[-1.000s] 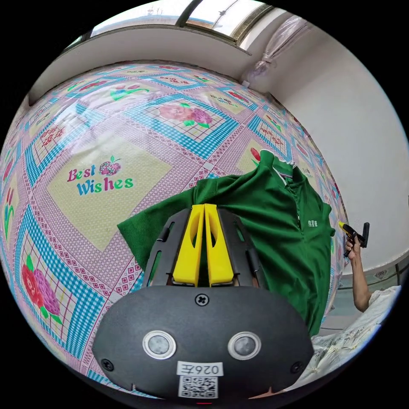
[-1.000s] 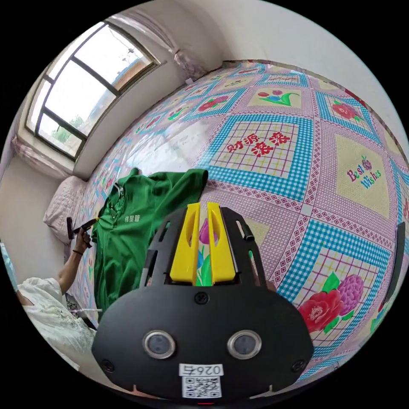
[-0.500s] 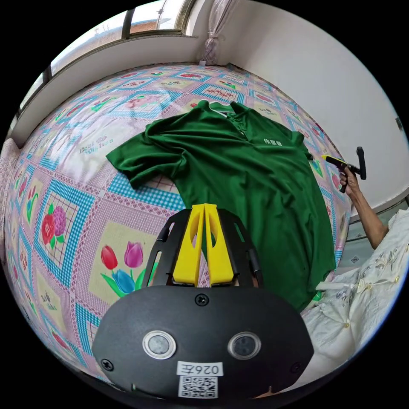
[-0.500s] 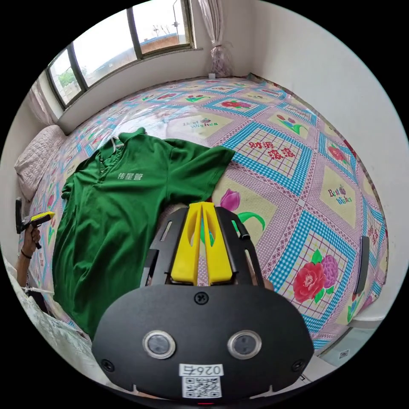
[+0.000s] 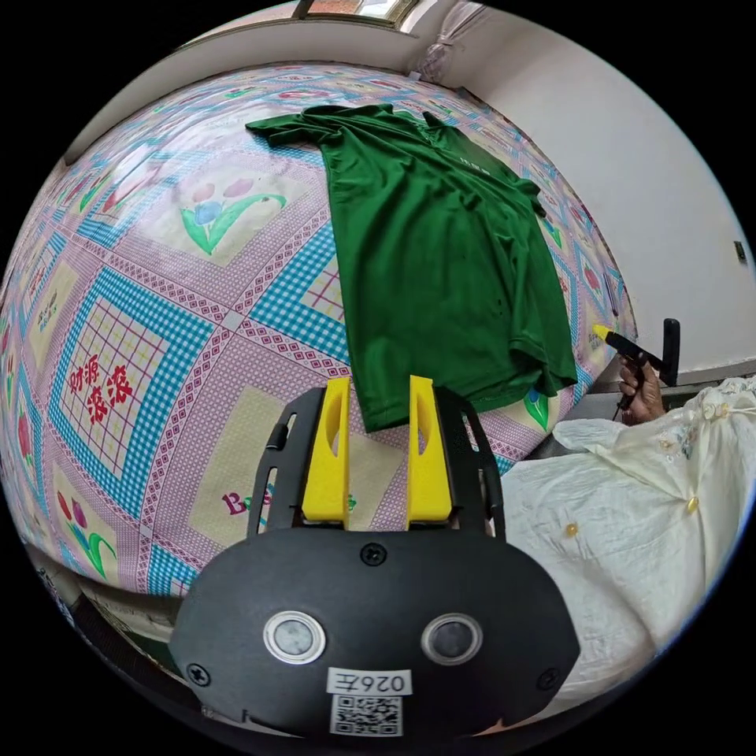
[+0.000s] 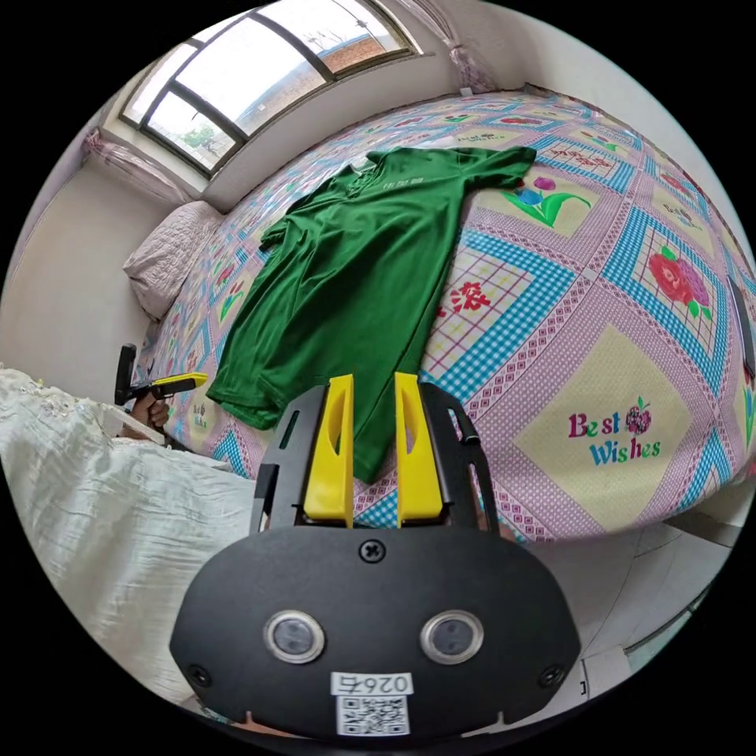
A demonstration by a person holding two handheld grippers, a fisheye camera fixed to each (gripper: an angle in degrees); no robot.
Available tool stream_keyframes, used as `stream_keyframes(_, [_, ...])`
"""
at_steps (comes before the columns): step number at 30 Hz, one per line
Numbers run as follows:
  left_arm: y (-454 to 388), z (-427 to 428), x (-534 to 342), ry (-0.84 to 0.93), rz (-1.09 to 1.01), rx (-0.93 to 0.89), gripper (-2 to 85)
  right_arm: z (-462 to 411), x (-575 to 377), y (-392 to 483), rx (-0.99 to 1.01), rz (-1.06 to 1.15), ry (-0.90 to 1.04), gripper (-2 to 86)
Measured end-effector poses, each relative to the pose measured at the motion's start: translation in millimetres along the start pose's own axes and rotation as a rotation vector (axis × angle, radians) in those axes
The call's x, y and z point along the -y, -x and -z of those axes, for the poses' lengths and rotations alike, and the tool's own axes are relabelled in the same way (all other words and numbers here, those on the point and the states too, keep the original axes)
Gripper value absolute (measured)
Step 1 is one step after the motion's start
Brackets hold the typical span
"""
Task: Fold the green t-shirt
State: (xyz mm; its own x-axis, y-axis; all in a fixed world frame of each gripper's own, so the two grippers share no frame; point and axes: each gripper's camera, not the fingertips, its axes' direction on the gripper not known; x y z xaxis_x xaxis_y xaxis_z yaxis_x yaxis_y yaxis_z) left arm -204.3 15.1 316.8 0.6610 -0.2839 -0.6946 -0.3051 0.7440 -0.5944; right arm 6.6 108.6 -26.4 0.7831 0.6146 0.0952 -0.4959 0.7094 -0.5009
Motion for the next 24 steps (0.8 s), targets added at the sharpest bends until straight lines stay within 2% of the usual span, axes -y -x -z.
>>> stream_keyframes(5, [-9.9,-17.8,-22.8,0.013,-0.008,0.022,13.5,-28.0,-41.4,40.2,-0.155,0.078,0.025,6.3])
stream_keyframes(13, [-15.5,-20.2,-64.4,-0.011,0.010,0.062,12.7,-59.8,-96.2,116.8,-0.390,0.351,-0.015,7.5])
stream_keyframes(18, [-12.0,-19.2,-96.9,-0.060,0.035,0.019,12.7,-79.0,-116.1,141.0,-0.498,0.488,-0.008,6.6])
stream_keyframes(24, [-13.2,-24.4,-114.1,-0.067,0.021,0.051,12.5,-104.6,-126.3,149.8,-0.602,0.573,0.021,4.7])
